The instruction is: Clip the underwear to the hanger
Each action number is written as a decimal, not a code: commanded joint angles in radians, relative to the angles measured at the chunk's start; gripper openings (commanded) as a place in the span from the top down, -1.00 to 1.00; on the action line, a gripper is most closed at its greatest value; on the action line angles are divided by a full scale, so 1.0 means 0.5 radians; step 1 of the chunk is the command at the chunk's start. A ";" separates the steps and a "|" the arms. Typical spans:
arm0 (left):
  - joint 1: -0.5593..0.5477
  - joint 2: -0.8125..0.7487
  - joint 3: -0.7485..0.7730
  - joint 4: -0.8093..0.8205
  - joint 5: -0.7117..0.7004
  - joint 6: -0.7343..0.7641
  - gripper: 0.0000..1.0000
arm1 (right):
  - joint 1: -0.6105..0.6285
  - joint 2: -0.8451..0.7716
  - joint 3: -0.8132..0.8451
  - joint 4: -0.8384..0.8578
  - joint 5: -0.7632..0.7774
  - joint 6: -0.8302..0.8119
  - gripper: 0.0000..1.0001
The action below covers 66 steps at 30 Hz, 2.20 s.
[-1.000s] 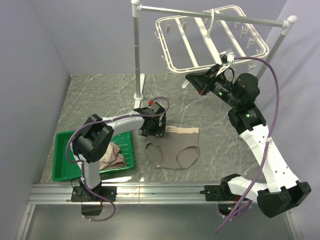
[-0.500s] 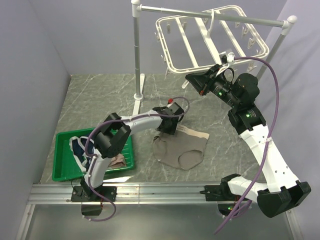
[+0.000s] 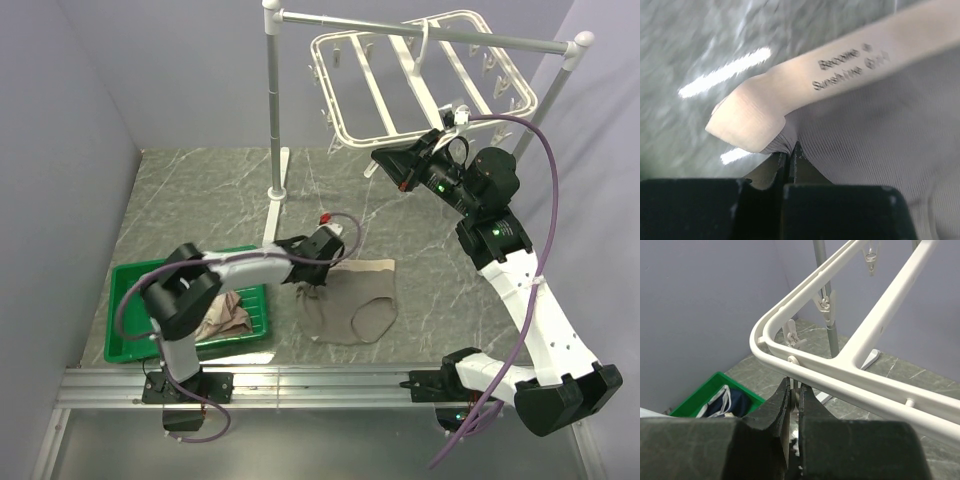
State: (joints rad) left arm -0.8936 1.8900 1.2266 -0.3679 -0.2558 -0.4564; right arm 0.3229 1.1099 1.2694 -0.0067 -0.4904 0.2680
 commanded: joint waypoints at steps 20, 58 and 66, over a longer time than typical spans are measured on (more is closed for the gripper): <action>-0.084 -1.304 -0.999 1.837 0.437 1.085 0.99 | -0.002 -0.078 -0.124 0.090 -0.004 0.114 1.00; -0.087 -1.145 -0.585 2.291 0.545 1.450 0.99 | -0.002 -0.072 -0.143 0.191 -0.068 0.354 1.00; -0.087 -1.148 -0.619 2.304 0.524 1.462 0.99 | 0.002 -0.051 -0.109 0.191 -0.090 0.492 1.00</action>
State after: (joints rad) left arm -0.9329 1.3201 0.8978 0.7120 -0.0048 0.2668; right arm 0.3229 1.0889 1.2018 0.0681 -0.5037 0.4671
